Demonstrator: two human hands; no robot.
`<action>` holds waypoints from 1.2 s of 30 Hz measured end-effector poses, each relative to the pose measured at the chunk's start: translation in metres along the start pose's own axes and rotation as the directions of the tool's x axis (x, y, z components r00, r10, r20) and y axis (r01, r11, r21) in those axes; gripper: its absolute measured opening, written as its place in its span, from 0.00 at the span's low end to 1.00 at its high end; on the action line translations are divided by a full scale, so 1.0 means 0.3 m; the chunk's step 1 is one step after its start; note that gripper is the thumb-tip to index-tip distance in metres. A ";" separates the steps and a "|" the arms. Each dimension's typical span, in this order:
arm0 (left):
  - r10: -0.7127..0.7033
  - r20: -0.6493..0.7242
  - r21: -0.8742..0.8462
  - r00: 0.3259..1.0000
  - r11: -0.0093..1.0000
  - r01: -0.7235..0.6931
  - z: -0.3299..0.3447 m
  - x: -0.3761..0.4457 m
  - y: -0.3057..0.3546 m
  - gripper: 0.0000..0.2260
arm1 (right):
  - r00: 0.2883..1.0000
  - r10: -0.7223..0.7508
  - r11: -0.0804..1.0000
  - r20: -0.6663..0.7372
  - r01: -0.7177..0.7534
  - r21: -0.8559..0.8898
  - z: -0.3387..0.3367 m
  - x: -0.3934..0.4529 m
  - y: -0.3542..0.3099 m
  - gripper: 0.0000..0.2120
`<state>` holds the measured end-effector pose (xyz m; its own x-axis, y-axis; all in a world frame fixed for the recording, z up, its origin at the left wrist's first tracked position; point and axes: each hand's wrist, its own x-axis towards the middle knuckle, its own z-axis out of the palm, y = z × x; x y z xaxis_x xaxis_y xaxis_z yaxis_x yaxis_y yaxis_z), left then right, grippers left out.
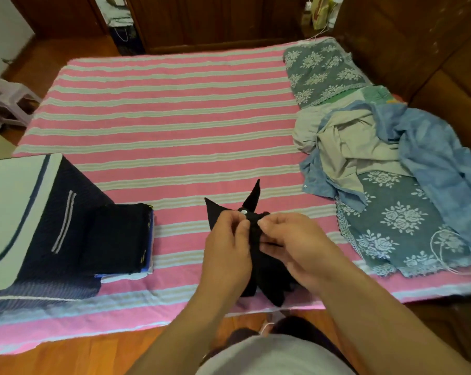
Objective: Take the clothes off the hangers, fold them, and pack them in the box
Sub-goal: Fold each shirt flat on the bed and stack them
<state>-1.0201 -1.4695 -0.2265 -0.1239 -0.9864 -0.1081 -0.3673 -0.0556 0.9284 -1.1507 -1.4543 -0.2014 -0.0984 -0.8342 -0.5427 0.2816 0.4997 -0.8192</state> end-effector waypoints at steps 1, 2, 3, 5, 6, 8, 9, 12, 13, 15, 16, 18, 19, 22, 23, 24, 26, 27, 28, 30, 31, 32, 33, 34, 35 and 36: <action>-0.050 0.076 -0.089 0.996 0.994 0.057 -0.028 0.021 -0.038 0.06 | 0.997 0.067 0.996 0.029 -0.068 0.065 0.009 0.016 0.007 0.11; -0.091 0.148 -0.163 0.985 0.980 0.115 -0.050 0.046 -0.070 0.06 | 0.994 0.100 0.990 0.052 -0.105 0.098 0.016 0.034 0.015 0.10; -0.117 0.207 -0.229 0.971 0.960 0.164 -0.062 0.079 -0.097 0.06 | 0.992 0.108 0.989 0.071 -0.114 0.095 0.021 0.061 0.025 0.10; -0.137 0.282 -0.378 0.950 0.894 0.241 -0.058 0.162 -0.147 0.06 | 0.994 0.069 0.997 0.082 -0.071 0.018 0.024 0.138 0.041 0.09; -0.132 0.302 -0.454 0.944 0.851 0.264 -0.047 0.205 -0.168 0.06 | 0.997 0.030 0.999 0.069 -0.028 -0.025 0.023 0.187 0.046 0.08; -0.089 0.305 -0.482 0.948 0.844 0.234 -0.010 0.297 -0.250 0.06 | 0.999 -0.049 0.997 0.007 0.049 -0.059 -0.002 0.312 0.062 0.09; -0.060 0.277 -0.396 0.959 0.902 0.171 0.018 0.338 -0.319 0.08 | 0.997 -0.074 0.996 -0.029 0.073 -0.054 -0.027 0.383 0.081 0.09; -0.009 0.235 -0.049 0.972 0.999 0.021 0.142 0.417 -0.620 0.12 | 0.991 -0.114 0.993 -0.072 0.112 -0.032 -0.144 0.638 0.227 0.10; -0.016 0.233 0.017 0.972 1.000 0.012 0.203 0.434 -0.736 0.14 | 0.989 -0.122 0.992 -0.079 0.119 -0.041 -0.194 0.738 0.309 0.11; -0.014 0.183 0.116 0.983 0.993 -0.008 0.341 0.467 -0.971 0.16 | 0.987 -0.124 0.992 -0.103 0.119 -0.050 -0.290 0.927 0.501 0.10; 0.007 0.146 0.154 0.989 0.988 -0.030 0.411 0.493 -1.080 0.15 | 0.987 -0.114 0.993 -0.112 0.110 -0.039 -0.339 1.019 0.603 0.09; 0.074 0.079 0.150 0.994 0.985 -0.085 0.541 0.546 -1.260 0.10 | 0.987 -0.101 0.995 -0.124 0.100 -0.019 -0.438 1.168 0.801 0.07; 0.124 0.051 0.154 0.991 0.979 -0.131 0.592 0.566 -1.337 0.07 | 0.987 -0.113 0.994 -0.111 0.111 -0.024 -0.479 1.232 0.882 0.07; 0.288 -0.008 0.235 0.958 0.931 -0.278 0.708 0.602 -1.517 0.02 | 0.976 -0.193 0.979 -0.098 0.185 -0.086 -0.570 1.361 1.042 0.06; 0.334 -0.029 0.264 0.942 0.912 -0.315 0.726 0.603 -1.559 0.04 | 0.973 -0.211 0.974 -0.091 0.202 -0.102 -0.592 1.387 1.076 0.06; 0.375 -0.045 0.269 0.926 0.897 -0.350 0.734 0.600 -1.592 0.09 | 0.972 -0.223 0.973 -0.073 0.219 -0.069 -0.606 1.401 1.105 0.07; 0.424 -0.042 0.147 0.905 0.898 -0.414 0.730 0.588 -1.606 0.17 | 0.963 -0.268 0.958 -0.038 0.270 0.095 -0.626 1.406 1.155 0.14; 0.458 -0.020 0.067 0.889 0.888 -0.456 0.723 0.577 -1.600 0.20 | 0.945 -0.326 0.939 -0.018 0.326 0.111 -0.629 1.400 1.181 0.16; 0.508 0.015 0.019 0.861 0.861 -0.508 0.718 0.570 -1.596 0.24 | 0.913 -0.407 0.913 0.020 0.406 0.038 -0.623 1.387 1.198 0.16; 0.595 0.102 0.032 0.797 0.799 -0.601 0.717 0.567 -1.588 0.27 | 0.845 -0.526 0.830 0.095 0.534 -0.160 -0.610 1.380 1.222 0.17; 0.607 0.134 0.079 0.783 0.781 -0.619 0.723 0.569 -1.586 0.27 | 0.841 -0.534 0.813 0.092 0.540 -0.218 -0.606 1.387 1.226 0.18; 0.607 0.158 0.143 0.779 0.767 -0.626 0.730 0.572 -1.588 0.25 | 0.848 -0.525 0.820 0.070 0.526 -0.226 -0.602 1.388 1.219 0.18; 0.600 0.177 0.223 0.780 0.748 -0.625 0.739 0.574 -1.591 0.23 | 0.861 -0.507 0.841 0.026 0.502 -0.200 -0.608 1.393 1.212 0.17; 0.591 0.197 0.306 0.782 0.720 -0.622 0.745 0.573 -1.593 0.19 | 0.882 -0.471 0.877 -0.018 0.465 -0.124 -0.610 1.392 1.198 0.14; 0.572 0.217 0.367 0.791 0.703 -0.610 0.748 0.570 -1.591 0.16 | 0.910 -0.411 0.911 -0.046 0.410 -0.044 -0.613 1.384 1.185 0.10; 0.537 0.225 0.366 0.813 0.727 -0.581 0.747 0.564 -1.575 0.13 | 0.928 -0.367 0.930 -0.062 0.367 -0.003 -0.613 1.367 1.173 0.08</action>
<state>-1.0741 -1.5756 -0.7631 -0.5052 -0.7972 0.3306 -0.5327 0.5894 0.6073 -1.2676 -1.5776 -0.7463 -0.2535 -0.9432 -0.2145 0.2224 0.1590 -0.9619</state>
